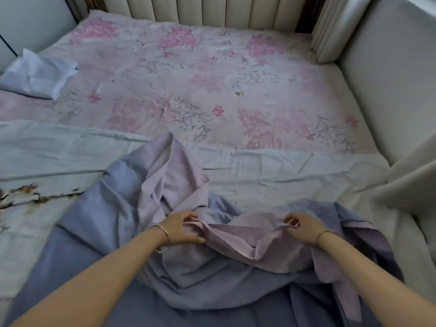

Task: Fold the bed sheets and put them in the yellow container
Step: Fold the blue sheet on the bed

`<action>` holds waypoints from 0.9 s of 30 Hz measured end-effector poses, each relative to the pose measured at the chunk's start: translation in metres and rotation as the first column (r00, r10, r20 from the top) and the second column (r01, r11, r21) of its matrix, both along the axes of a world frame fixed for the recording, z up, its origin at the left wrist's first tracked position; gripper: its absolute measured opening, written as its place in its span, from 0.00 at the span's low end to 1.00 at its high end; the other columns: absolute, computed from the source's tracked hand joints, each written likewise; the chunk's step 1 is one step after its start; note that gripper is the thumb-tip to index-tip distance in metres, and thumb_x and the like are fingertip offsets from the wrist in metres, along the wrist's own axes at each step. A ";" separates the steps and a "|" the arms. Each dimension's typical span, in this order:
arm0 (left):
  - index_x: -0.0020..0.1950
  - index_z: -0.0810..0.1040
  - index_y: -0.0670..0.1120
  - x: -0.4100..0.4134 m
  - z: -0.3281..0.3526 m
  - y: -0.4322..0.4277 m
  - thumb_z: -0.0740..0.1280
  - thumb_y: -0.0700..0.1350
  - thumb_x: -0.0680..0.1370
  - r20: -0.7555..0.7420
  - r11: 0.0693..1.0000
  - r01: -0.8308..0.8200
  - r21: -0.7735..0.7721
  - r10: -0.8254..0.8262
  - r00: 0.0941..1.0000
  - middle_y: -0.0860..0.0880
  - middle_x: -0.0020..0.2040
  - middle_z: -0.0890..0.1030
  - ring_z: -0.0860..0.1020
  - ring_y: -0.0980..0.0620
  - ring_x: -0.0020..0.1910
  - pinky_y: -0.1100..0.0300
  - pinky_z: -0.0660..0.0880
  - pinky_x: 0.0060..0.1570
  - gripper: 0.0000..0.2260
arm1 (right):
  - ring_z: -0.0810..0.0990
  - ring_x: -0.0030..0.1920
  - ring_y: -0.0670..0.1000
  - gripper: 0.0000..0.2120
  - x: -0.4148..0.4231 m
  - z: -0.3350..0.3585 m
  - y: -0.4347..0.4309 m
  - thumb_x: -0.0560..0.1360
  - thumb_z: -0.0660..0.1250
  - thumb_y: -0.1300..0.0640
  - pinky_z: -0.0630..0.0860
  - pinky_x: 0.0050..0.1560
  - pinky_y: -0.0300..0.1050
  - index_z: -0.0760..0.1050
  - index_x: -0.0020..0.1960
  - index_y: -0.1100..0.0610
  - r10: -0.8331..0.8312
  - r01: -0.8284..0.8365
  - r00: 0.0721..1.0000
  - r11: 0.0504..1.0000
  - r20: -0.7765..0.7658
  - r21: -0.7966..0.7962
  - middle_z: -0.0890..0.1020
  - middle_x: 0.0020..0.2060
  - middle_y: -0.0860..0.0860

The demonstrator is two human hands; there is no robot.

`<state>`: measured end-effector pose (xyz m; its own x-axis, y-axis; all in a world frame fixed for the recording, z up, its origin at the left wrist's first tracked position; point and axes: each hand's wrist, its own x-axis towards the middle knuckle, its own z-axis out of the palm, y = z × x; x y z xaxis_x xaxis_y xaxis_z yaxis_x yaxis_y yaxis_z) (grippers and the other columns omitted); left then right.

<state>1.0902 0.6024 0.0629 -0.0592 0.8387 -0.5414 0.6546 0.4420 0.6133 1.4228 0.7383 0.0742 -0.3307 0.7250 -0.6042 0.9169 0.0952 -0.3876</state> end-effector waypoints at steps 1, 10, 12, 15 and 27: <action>0.64 0.72 0.52 -0.005 -0.003 0.002 0.69 0.70 0.55 0.000 1.000 0.003 0.007 -0.003 1.000 0.59 0.57 0.74 0.73 0.60 0.58 0.67 0.67 0.59 0.41 | 0.76 0.51 0.50 0.08 -0.013 -0.003 -0.003 0.74 0.67 0.57 0.73 0.54 0.41 0.72 0.52 0.50 0.005 -0.006 0.999 1.000 -0.048 -0.016 0.77 0.50 0.50; 0.51 0.78 0.44 -0.020 -0.044 0.028 0.53 0.68 0.74 0.059 0.987 -0.029 0.157 0.020 0.998 0.45 0.52 0.79 0.76 0.50 0.51 0.62 0.67 0.52 0.30 | 0.76 0.51 0.50 0.18 -0.142 -0.031 -0.067 0.71 0.68 0.41 0.71 0.51 0.42 0.74 0.54 0.52 0.200 -0.205 0.950 0.979 -0.238 0.005 0.76 0.47 0.45; 0.60 0.75 0.43 -0.036 -0.051 0.043 0.58 0.57 0.79 -0.011 0.954 -0.121 0.275 0.129 0.992 0.46 0.57 0.76 0.74 0.48 0.57 0.63 0.67 0.56 0.20 | 0.75 0.45 0.54 0.08 -0.153 -0.049 -0.061 0.76 0.65 0.51 0.68 0.44 0.43 0.71 0.43 0.54 0.181 -0.183 0.940 0.983 -0.289 0.020 0.74 0.37 0.47; 0.67 0.70 0.44 -0.062 -0.062 0.067 0.58 0.50 0.81 -0.113 0.949 -0.142 0.283 0.180 0.977 0.46 0.65 0.72 0.70 0.46 0.64 0.53 0.66 0.65 0.17 | 0.72 0.42 0.49 0.05 -0.158 -0.068 -0.038 0.78 0.63 0.56 0.68 0.39 0.30 0.71 0.45 0.56 0.023 -0.003 0.927 0.999 -0.374 0.053 0.75 0.41 0.45; 0.75 0.59 0.45 -0.171 -0.086 0.113 0.53 0.49 0.82 -0.264 0.893 -0.268 0.363 0.374 0.889 0.44 0.75 0.60 0.58 0.46 0.74 0.55 0.53 0.71 0.21 | 0.78 0.57 0.52 0.16 -0.206 -0.075 0.072 0.76 0.63 0.45 0.74 0.55 0.46 0.74 0.59 0.52 -0.609 0.281 0.708 0.707 -0.357 -0.649 0.79 0.56 0.51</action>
<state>0.9188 0.7158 -0.0226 -0.4780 0.8630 -0.1637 0.6915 0.4846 0.5357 1.2166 0.8102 -0.0013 -0.4217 0.4972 -0.7583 0.4247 -0.6306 -0.6496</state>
